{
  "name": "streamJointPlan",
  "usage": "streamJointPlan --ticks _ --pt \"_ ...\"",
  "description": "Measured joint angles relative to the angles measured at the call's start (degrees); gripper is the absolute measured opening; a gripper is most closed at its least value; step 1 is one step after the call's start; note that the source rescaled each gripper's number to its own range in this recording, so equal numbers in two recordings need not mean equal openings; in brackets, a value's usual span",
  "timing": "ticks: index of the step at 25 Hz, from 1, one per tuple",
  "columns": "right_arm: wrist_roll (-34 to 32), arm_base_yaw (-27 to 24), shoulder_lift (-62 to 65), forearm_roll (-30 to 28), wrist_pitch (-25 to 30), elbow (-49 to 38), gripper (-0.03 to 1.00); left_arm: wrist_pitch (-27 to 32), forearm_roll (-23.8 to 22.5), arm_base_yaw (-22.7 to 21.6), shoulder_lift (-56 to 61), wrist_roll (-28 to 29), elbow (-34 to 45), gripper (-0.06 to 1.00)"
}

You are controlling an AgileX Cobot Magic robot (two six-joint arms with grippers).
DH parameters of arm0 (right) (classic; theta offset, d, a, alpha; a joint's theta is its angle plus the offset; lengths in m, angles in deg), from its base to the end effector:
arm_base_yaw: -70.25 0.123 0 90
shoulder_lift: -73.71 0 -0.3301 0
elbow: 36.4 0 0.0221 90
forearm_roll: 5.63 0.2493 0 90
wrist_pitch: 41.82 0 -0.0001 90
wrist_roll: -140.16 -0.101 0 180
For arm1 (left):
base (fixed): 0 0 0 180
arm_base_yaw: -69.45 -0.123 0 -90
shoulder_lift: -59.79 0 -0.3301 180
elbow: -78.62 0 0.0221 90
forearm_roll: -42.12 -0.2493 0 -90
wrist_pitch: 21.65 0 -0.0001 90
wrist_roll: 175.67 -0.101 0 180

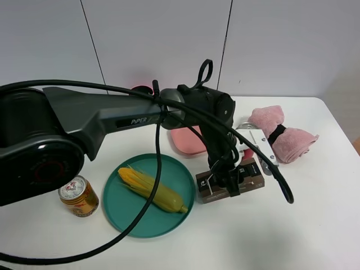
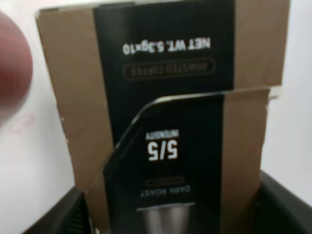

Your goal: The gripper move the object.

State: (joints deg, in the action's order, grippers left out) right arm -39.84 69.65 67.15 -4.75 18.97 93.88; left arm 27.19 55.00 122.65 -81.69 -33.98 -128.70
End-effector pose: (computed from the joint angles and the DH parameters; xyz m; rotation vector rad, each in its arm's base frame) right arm -0.0429 0.0018 0.2714 0.0100 2.0432 0.0118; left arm 0.3009 -0.4305 0.1518 1.9191 2.1142 -0.3267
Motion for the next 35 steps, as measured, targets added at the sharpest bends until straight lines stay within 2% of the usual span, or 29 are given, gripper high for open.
streamJointPlan --ticks 15,25,35 --pt "0.00 0.00 0.00 0.00 0.00 0.00 1.00 -0.04 1.17 -1.65 -2.98 -0.74 -0.27 0.00" --pt "0.00 0.00 0.00 0.00 0.00 0.00 1.00 -1.23 9.93 -1.89 -3.16 -5.89 -0.27 0.00" --pt "0.00 0.00 0.00 0.00 0.00 0.00 1.00 -3.31 12.37 -1.79 -3.16 -7.90 -0.27 0.00"
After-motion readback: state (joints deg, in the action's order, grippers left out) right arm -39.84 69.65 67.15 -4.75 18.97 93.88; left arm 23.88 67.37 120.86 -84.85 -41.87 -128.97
